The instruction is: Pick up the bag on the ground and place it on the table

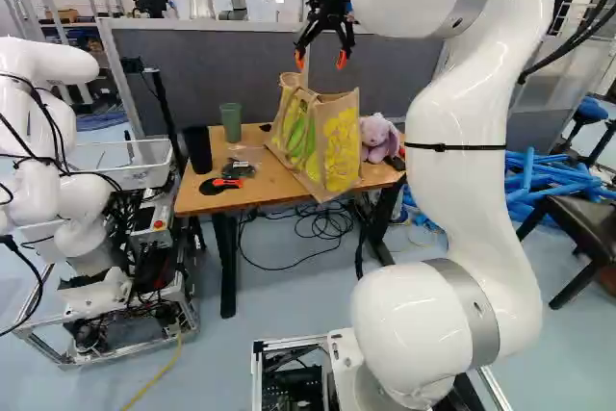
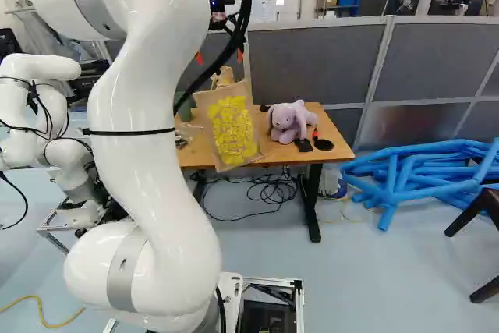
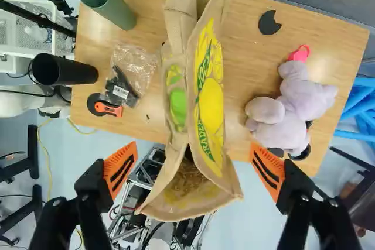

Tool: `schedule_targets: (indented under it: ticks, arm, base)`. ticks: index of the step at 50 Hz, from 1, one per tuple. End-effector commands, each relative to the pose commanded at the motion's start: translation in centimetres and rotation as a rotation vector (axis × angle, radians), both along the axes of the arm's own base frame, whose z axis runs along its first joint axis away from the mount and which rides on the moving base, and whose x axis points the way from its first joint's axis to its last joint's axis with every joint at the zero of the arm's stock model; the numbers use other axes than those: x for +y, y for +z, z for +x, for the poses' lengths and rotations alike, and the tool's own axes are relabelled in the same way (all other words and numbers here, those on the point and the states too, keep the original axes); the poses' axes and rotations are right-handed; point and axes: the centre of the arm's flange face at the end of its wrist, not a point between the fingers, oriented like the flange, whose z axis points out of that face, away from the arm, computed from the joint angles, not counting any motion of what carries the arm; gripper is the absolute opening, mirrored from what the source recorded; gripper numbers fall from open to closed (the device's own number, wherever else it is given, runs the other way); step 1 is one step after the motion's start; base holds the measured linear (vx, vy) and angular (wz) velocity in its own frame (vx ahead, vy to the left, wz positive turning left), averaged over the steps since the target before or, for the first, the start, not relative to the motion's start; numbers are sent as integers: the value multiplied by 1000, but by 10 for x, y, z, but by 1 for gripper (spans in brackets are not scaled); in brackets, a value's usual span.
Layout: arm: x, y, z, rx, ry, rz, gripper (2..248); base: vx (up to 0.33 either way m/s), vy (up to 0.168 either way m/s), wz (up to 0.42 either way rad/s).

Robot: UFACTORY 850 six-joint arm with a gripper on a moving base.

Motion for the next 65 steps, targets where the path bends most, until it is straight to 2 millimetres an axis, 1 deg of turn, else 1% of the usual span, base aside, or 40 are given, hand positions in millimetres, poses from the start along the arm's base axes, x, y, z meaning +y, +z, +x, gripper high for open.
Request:
schedule_targets:
  ticks: [10,38,50,65]
  arm:
    - [0,8,-4,-7,1,0,247]
    - [0,8,-4,-8,1,0,247]
    - [0,8,-4,-8,1,0,247]
    - [0,8,-4,-8,1,0,247]
  base:
    - [0,0,0]
    - [-13,-1,0]
    - [-135,-4,4]
    - [-204,-3,14]
